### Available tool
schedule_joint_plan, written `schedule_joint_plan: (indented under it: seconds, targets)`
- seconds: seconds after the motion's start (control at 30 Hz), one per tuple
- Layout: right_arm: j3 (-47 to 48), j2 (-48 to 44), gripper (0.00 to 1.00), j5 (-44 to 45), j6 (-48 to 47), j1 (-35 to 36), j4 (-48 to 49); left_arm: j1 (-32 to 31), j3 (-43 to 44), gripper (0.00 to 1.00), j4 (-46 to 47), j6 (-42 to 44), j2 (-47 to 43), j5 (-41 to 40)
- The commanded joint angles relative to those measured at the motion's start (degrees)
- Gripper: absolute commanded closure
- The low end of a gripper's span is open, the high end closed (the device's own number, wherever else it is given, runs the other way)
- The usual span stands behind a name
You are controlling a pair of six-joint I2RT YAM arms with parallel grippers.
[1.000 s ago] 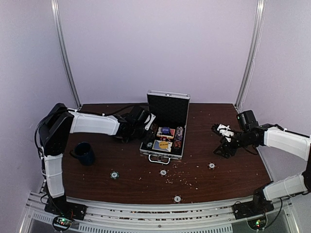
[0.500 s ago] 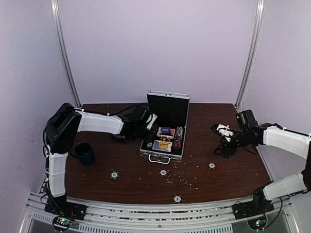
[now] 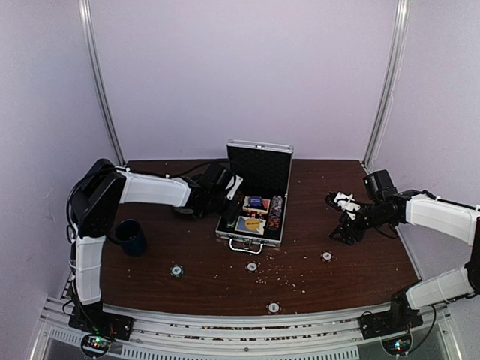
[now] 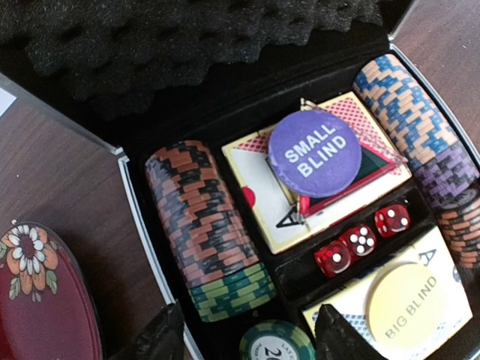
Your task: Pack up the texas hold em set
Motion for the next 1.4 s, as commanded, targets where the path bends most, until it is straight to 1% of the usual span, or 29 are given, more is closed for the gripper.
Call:
schedule_joint_plan:
  seconds: [0.0,0.13,0.33,0.73,0.87,1.07,1.23,1.37]
  targets:
    - [1.6,0.3,0.27,0.1,-0.6,0.2,-0.5,0.3,0.0,0.37,-2.4,-0.1,-5.3,2.9]
    - [1.7,0.3,0.27,0.0,-0.7,0.3,-0.6,0.3,3.2,0.36,-12.1,1.1,-5.9,5.8]
    - [1.8,0.4,0.27,0.0,-0.8,0.5,-0.8,0.3,5.7,0.35,-20.5,2.6,-4.9,4.3]
    - [1.7,-0.1,0.27,0.2,-0.9,0.5,-1.0,0.4,12.0,0.34,-26.1,5.4,2.8,6.8]
    - [1.7,0.2,0.27,0.2,-1.0,0.5,-1.1,1.3,16.8,0.34,-30.4,5.7,6.1,6.8]
    - [1.8,0.4,0.27,0.4,-1.1,0.5,-1.1,2.2,21.4,0.34,-38.4,10.3,7.9,9.5]
    - [2.1,1.2,0.27,0.4,-1.3,0.6,-1.6,2.2,21.6,0.34,-41.9,12.3,8.1,10.3]
    - [2.1,1.5,0.27,0.5,-1.4,0.8,-1.6,2.2,21.6,0.34,-41.9,13.1,8.5,11.5]
